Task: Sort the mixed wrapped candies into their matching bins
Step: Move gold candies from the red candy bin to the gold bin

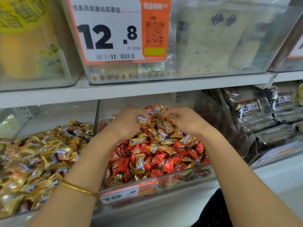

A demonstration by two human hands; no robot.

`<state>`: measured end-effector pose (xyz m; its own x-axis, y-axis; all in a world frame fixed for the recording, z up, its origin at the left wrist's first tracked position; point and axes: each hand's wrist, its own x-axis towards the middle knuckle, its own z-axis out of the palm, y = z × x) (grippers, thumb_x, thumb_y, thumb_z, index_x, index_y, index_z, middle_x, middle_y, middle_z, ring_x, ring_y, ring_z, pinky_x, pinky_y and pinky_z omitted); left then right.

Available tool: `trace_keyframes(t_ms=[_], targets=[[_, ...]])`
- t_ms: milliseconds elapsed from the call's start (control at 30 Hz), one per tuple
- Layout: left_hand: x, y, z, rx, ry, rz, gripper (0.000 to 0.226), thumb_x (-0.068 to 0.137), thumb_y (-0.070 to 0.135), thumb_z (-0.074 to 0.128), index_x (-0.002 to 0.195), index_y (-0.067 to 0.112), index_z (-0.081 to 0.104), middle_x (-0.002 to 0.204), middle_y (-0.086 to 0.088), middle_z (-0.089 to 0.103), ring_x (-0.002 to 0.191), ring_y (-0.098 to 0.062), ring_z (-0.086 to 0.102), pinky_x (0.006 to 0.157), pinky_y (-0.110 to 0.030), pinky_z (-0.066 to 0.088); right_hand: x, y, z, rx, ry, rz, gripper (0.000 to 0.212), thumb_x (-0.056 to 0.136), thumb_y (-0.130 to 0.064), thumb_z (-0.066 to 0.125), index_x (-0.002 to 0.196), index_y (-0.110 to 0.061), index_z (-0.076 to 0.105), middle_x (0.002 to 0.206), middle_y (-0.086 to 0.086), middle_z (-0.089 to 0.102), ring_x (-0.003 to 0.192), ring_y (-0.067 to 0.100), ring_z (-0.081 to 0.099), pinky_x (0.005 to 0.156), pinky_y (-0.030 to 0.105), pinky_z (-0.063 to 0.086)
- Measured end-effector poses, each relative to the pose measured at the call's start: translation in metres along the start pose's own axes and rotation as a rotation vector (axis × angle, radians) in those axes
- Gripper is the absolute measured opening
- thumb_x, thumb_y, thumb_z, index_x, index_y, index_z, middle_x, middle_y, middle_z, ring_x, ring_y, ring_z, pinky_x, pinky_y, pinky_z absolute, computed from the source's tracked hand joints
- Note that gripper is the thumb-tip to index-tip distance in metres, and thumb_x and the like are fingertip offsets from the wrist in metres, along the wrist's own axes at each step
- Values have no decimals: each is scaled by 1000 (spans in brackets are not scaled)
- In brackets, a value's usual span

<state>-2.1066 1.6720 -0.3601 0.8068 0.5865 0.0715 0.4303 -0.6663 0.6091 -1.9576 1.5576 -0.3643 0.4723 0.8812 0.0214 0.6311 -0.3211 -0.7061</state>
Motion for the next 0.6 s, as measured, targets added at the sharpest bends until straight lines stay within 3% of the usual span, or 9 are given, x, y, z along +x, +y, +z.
trace_keyframes(t_ms=[67, 133, 233, 400, 500, 600], targets=[[0, 1, 0, 75, -69, 23, 33, 92, 4, 48, 116, 21, 63, 136, -4, 43, 116, -19, 51, 86, -20, 41, 3, -1, 1, -97, -66, 9, 40, 96, -8, 40, 132, -18, 52, 138, 3, 50, 125, 17, 47, 98, 24, 39], [-2, 5, -1, 92, -136, 42, 29, 92, 19, 55, 120, 19, 61, 133, -2, 45, 119, -14, 47, 91, -17, 34, 7, -2, 3, -149, -186, 39, 48, 92, -17, 46, 140, -25, 43, 145, 0, 43, 131, 18, 40, 100, 26, 35], [-2, 6, 5, 157, -182, 48, 41, 84, 39, 63, 122, 22, 59, 125, -1, 46, 119, -15, 44, 100, -27, 35, 14, -3, 6, -196, -306, 71, 73, 83, -21, 60, 146, -35, 28, 151, -5, 32, 136, 18, 32, 101, 28, 34], [1, 1, 16, 318, -95, 104, 23, 83, 22, 68, 105, 20, 63, 111, 0, 49, 114, -21, 46, 93, -29, 37, 16, -8, 3, -276, -442, -30, 80, 80, -19, 70, 146, -31, 27, 151, -8, 30, 136, 14, 32, 106, 26, 31], [2, -2, 12, 323, -30, 89, 15, 86, 15, 64, 101, 16, 64, 115, -3, 57, 111, -20, 50, 87, -26, 38, 10, -9, 0, -311, -522, -24, 85, 76, -31, 76, 146, -31, 27, 152, -10, 27, 138, 12, 29, 109, 27, 29], [2, -2, 5, 227, 29, 49, 10, 85, 11, 63, 95, 15, 64, 105, -2, 59, 103, -18, 54, 76, -23, 36, 8, -12, 8, -359, -479, -18, 95, 72, -44, 77, 148, -28, 22, 153, -7, 26, 139, 15, 29, 109, 30, 31]])
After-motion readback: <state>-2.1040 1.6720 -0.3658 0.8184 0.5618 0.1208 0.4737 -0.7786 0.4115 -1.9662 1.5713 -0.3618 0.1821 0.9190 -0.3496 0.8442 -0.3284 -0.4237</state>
